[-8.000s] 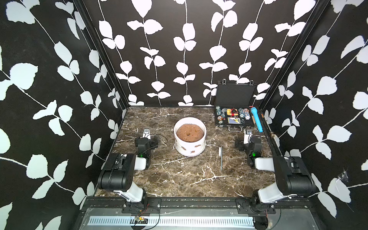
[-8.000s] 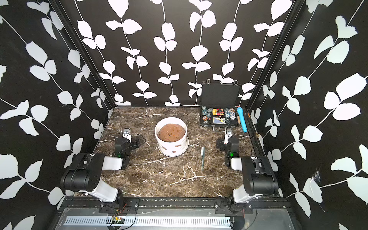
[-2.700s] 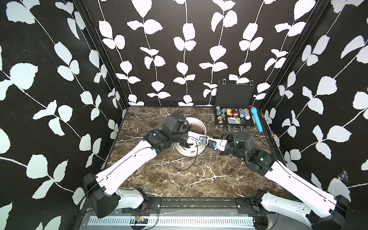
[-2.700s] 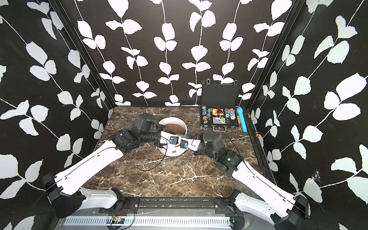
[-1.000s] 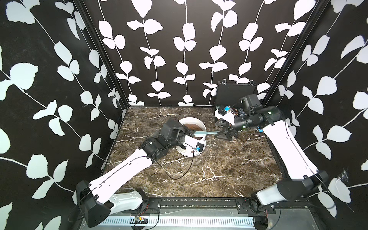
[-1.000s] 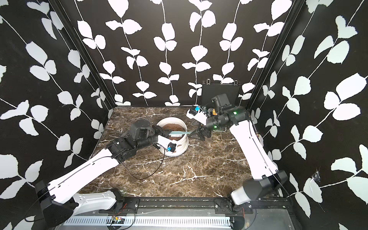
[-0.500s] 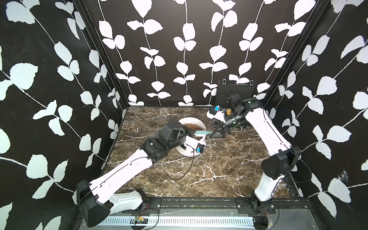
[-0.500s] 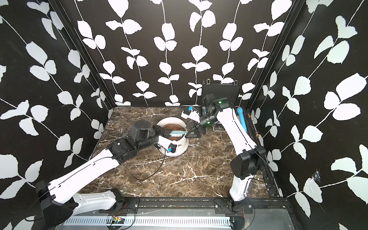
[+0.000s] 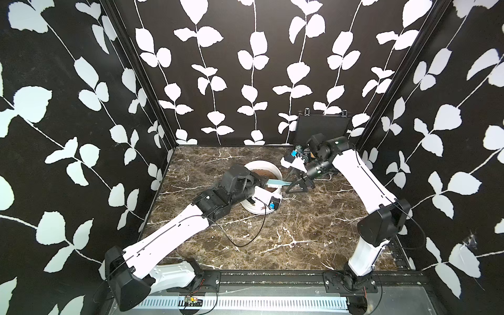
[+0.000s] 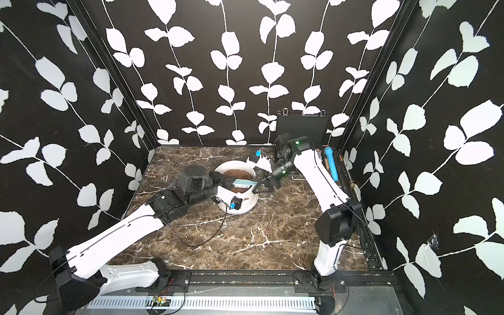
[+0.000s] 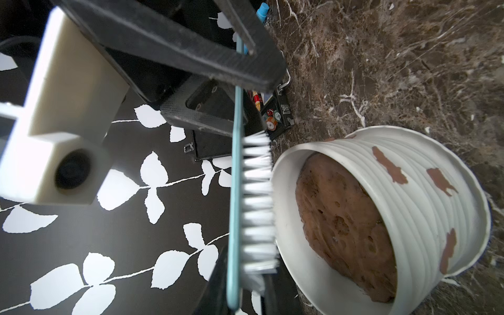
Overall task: Scrub the dried mud off the ceramic pot
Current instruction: Pick up the brush from the center of the board.
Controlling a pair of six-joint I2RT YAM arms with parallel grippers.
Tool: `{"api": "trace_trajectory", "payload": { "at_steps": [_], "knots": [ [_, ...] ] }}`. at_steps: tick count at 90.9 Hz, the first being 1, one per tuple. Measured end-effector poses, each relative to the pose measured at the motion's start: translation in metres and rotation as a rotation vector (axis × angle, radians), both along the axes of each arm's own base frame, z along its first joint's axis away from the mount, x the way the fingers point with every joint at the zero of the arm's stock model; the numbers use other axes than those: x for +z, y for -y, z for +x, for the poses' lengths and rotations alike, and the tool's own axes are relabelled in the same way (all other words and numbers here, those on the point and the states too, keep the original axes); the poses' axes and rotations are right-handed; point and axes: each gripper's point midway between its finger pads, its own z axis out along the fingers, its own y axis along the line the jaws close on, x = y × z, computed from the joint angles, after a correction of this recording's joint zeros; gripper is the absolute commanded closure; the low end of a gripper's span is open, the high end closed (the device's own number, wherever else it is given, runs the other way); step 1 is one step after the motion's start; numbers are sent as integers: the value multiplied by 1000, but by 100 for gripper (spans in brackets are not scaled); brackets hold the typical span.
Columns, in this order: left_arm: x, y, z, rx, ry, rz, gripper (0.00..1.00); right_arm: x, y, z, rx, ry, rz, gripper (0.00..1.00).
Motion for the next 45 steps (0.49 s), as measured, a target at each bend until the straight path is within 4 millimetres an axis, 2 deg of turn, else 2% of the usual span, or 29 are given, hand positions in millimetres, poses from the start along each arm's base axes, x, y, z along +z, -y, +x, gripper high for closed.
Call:
{"api": "trace_trajectory", "payload": {
  "at_steps": [23,32,45],
  "knots": [
    [0,0,0,-2,6,5,81,-1,-4,-2,21,-9,1,63],
    [0,0,0,-1,9,8,81,-3,-7,-1,33,-13,2,73],
    [0,-1,2,5,11,11,80,-3,-8,-4,46,-27,6,82]
  ]
}}
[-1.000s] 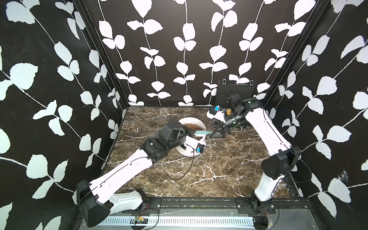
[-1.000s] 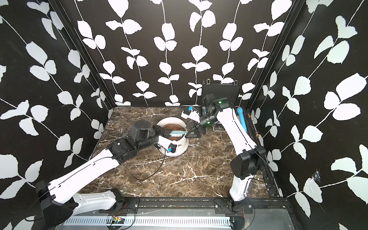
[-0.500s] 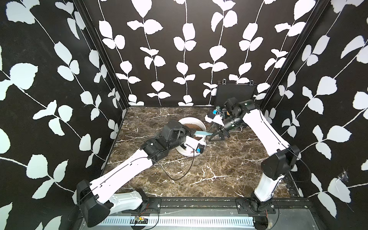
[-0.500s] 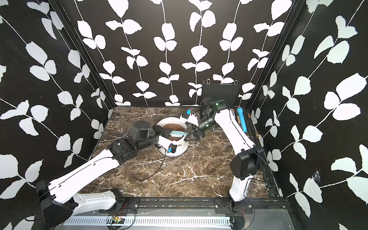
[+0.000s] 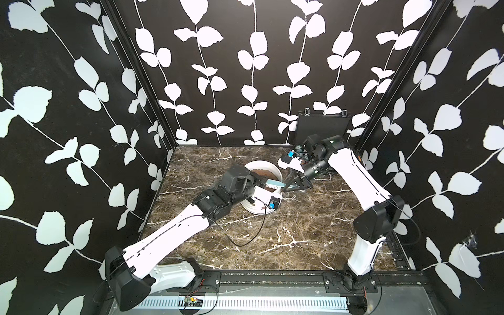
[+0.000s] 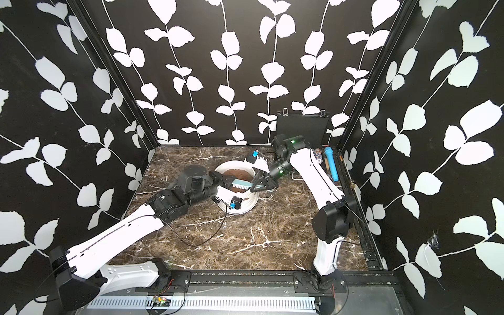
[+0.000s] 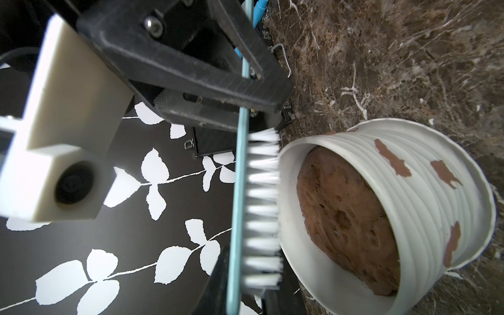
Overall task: Scrub the dried mud off the ceramic pot
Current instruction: Pick up the brush from the center of the board.
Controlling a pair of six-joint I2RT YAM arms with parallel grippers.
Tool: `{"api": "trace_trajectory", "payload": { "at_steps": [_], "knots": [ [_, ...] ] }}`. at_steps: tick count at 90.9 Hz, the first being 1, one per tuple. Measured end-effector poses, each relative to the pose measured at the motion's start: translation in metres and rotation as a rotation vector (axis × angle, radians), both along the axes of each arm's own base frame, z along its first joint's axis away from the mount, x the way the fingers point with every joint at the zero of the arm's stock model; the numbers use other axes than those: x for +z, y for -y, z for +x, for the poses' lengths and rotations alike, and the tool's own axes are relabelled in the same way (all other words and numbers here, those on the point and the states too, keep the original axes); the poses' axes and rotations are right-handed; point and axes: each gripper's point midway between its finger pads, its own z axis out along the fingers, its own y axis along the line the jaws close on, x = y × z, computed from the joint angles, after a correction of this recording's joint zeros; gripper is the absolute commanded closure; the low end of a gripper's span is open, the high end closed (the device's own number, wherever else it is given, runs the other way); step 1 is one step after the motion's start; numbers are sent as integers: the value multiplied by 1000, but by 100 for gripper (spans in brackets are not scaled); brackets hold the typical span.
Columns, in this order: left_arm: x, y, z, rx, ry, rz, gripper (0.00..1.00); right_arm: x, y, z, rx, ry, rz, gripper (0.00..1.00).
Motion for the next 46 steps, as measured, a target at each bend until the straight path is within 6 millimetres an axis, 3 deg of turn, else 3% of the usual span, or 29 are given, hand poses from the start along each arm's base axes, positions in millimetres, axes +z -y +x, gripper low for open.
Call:
{"api": "trace_trajectory", "payload": {
  "at_steps": [10,27,46],
  "knots": [
    [0,0,1,4,5,-1,80,0,0,-1,3,1,0,94],
    [0,-1,2,7,10,4,73,1,0,0,2,6,2,100],
    [-2,0,3,16,2,2,61,7,4,-5,-13,44,1,100]
  ]
}}
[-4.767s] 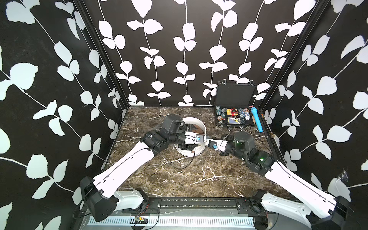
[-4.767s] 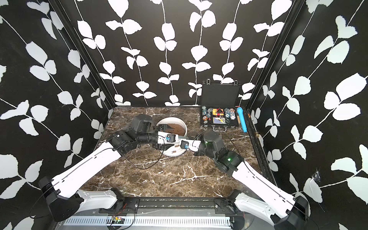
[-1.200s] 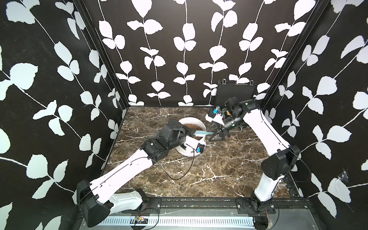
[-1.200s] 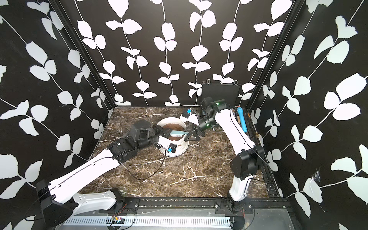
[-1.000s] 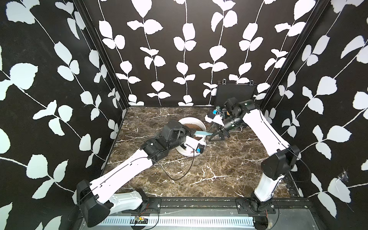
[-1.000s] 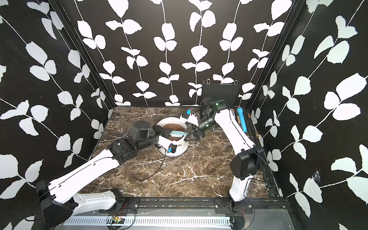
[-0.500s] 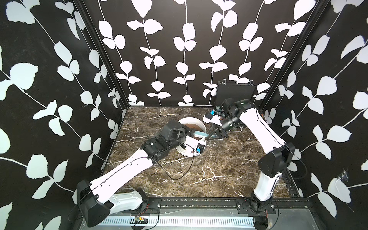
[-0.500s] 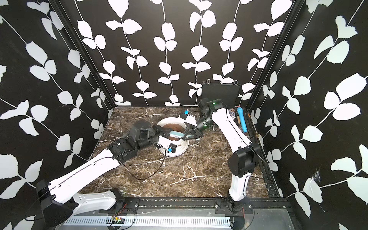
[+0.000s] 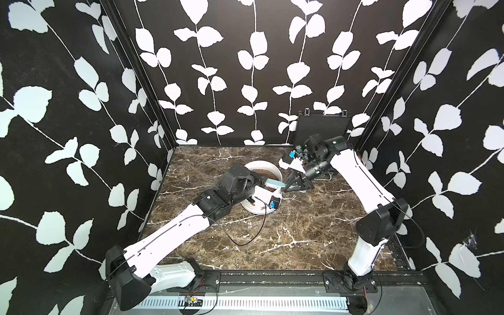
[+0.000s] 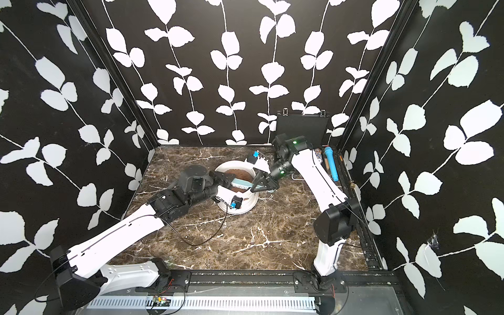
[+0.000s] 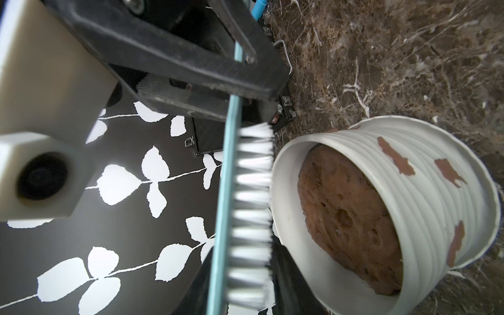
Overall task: Scrub the dried mud off the ceramic pot
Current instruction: Pick up the brush from the center of the board, then rotate the pot on the tray.
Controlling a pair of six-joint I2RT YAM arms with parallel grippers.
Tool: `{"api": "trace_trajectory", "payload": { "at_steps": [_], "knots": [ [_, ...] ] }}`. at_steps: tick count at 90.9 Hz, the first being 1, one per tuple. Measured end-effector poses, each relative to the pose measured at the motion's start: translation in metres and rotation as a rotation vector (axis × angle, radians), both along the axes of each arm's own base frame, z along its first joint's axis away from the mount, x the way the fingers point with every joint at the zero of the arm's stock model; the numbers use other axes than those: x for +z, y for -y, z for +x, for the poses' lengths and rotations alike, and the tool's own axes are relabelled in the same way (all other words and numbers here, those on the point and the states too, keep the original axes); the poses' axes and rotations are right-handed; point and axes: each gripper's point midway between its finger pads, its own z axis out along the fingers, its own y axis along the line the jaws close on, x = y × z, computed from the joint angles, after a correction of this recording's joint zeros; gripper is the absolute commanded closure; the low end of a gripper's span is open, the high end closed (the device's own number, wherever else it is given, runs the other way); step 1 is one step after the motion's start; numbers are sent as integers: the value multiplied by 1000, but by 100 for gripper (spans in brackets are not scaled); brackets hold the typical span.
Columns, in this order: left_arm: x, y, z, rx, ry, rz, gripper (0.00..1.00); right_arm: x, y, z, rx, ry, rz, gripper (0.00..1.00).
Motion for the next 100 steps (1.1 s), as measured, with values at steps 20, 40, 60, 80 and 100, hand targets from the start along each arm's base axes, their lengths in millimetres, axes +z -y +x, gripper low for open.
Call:
{"api": "trace_trajectory", "payload": {
  "at_steps": [20,40,60,80,100],
  "knots": [
    [-3,-2,2,27,-20,-2,42,3,9,-7,-52,77,-13,100],
    [0,-8,-5,81,-139,-70,27,-8,21,-1,-176,227,-59,100],
    [30,-31,-25,242,-383,-325,22,-39,37,2,-329,460,-133,100],
    [40,-64,-23,564,-635,-658,25,-61,46,0,-414,760,-213,100],
    [-2,-90,2,985,-894,-959,27,-82,34,-11,-354,1056,-296,100]
  ]
}}
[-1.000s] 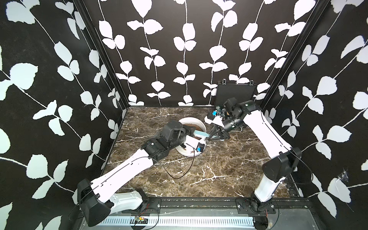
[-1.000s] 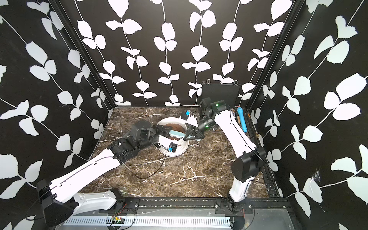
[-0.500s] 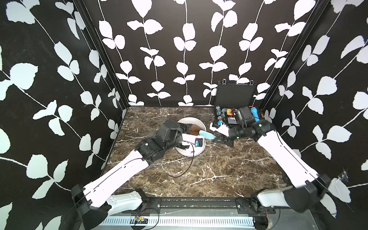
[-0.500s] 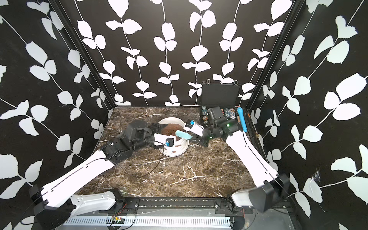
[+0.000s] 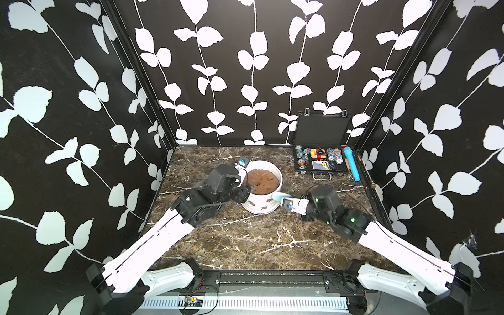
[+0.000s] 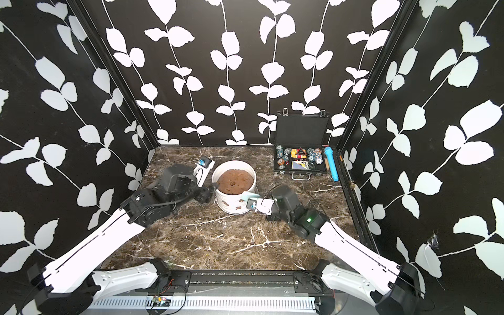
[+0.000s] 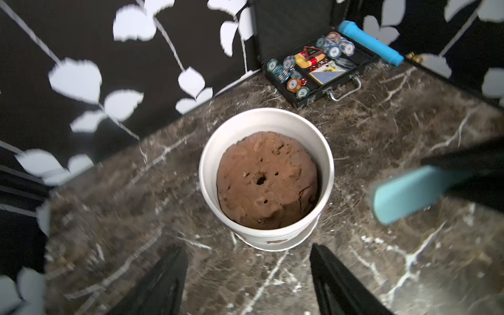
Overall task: Scrub the dried mud off the ceramic pot
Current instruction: Rotate the pot on the tray.
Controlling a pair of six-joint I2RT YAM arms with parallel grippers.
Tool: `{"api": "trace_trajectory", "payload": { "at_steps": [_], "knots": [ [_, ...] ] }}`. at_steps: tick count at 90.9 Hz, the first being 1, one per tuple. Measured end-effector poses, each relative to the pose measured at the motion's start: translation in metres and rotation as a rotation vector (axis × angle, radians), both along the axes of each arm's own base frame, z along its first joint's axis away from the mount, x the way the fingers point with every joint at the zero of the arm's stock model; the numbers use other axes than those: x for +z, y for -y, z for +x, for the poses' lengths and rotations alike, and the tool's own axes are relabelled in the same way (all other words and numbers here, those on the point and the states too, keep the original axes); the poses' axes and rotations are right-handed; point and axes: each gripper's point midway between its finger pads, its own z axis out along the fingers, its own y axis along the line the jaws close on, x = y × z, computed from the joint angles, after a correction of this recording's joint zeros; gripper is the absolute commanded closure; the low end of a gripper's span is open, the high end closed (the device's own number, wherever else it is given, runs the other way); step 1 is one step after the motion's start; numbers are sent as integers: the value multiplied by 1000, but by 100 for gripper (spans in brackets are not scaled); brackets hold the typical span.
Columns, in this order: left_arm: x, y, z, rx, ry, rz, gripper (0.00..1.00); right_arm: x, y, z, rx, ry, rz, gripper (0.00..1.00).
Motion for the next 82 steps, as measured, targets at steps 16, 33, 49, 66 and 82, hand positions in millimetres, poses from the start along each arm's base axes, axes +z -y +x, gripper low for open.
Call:
{"api": "trace_trajectory", "payload": {
  "at_steps": [16,33,49,66,82],
  "knots": [
    [-52,-22,21,270,-210,-151,31,-22,-12,-10,50,161,-141,100],
    [-83,-17,35,424,-317,-219,38,-37,-30,-5,63,247,-237,100],
    [-116,-14,45,521,-390,-204,43,-48,-42,1,60,292,-282,100],
    [-129,-12,53,570,-424,-219,50,-54,-45,5,51,308,-296,100],
    [-132,-10,65,593,-424,-219,55,-53,-47,5,43,310,-282,100]
  ]
}}
